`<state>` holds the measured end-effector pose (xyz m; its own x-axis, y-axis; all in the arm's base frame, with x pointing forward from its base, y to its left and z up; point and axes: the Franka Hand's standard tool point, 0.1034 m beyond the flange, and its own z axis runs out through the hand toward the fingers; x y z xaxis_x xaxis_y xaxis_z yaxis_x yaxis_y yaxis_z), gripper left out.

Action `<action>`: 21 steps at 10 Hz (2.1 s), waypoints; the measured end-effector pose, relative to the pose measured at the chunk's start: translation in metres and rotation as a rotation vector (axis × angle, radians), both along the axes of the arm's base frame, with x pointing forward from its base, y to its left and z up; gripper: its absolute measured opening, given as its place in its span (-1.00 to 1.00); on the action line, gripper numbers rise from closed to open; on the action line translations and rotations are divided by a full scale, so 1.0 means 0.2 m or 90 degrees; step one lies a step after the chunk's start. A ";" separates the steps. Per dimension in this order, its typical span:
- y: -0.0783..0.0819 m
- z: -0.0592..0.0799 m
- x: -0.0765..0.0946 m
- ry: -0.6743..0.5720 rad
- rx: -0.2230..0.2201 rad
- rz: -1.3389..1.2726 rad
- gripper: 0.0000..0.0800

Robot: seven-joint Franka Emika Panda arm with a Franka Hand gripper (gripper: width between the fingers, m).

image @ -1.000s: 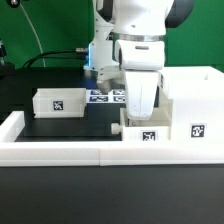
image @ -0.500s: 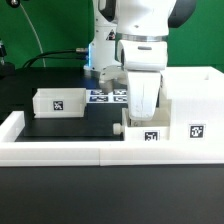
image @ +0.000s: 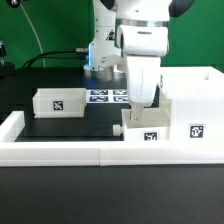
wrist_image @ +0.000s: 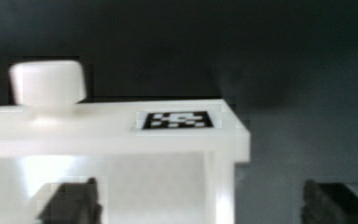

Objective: Assemble drawer

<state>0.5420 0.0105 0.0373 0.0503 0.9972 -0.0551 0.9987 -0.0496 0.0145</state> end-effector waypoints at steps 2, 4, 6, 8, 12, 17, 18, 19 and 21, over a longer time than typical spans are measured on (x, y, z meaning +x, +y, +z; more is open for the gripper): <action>-0.02 0.10 0.03 -0.009 -0.005 0.001 0.61; -0.11 0.20 0.08 -0.012 -0.012 0.004 0.62; -0.22 0.21 0.10 -0.013 -0.015 0.032 0.62; -0.28 0.19 0.09 -0.008 -0.014 0.026 0.62; -0.38 0.06 0.04 0.015 0.026 0.077 0.62; -0.44 -0.08 -0.05 0.041 0.112 0.087 0.62; -0.41 -0.08 -0.06 0.043 0.114 0.082 0.62; -0.38 -0.09 -0.05 0.044 0.116 0.078 0.62; -0.31 -0.10 -0.04 0.046 0.118 0.062 0.62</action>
Offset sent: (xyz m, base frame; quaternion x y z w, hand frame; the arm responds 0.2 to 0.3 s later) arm 0.0265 -0.0303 0.0456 0.0080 -0.0158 -0.0328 0.9993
